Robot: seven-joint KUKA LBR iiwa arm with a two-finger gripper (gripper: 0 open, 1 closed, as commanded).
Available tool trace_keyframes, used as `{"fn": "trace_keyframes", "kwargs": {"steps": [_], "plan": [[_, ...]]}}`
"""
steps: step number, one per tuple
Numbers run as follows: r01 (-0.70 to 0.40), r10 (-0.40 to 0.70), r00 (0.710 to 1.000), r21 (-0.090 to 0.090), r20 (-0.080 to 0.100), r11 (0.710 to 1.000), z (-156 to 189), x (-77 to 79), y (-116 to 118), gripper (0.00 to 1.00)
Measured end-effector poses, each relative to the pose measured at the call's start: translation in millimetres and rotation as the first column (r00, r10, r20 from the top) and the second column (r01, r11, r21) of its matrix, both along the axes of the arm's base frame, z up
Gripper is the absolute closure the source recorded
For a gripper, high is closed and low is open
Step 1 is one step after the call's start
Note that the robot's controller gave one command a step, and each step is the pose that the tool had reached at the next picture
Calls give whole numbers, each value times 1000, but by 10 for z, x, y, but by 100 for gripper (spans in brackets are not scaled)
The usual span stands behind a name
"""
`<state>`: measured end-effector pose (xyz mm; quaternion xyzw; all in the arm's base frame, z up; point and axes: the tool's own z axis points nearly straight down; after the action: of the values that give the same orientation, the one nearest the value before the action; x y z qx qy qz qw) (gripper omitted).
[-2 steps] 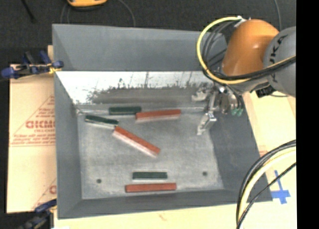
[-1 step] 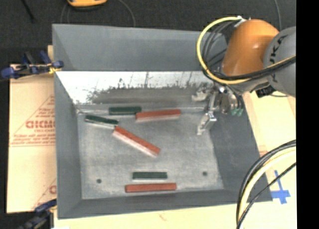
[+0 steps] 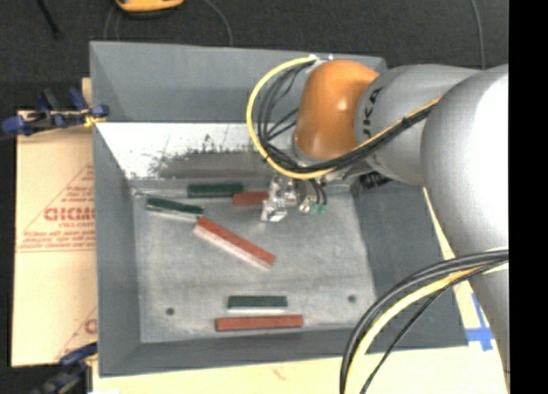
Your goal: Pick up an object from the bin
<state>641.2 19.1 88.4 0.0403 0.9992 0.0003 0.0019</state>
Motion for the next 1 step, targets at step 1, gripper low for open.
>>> {"fn": "trace_keyframes", "kwargs": {"steps": [1], "plan": [[-1,1,1000,0,0,1000,0,0,-2,100]]}}
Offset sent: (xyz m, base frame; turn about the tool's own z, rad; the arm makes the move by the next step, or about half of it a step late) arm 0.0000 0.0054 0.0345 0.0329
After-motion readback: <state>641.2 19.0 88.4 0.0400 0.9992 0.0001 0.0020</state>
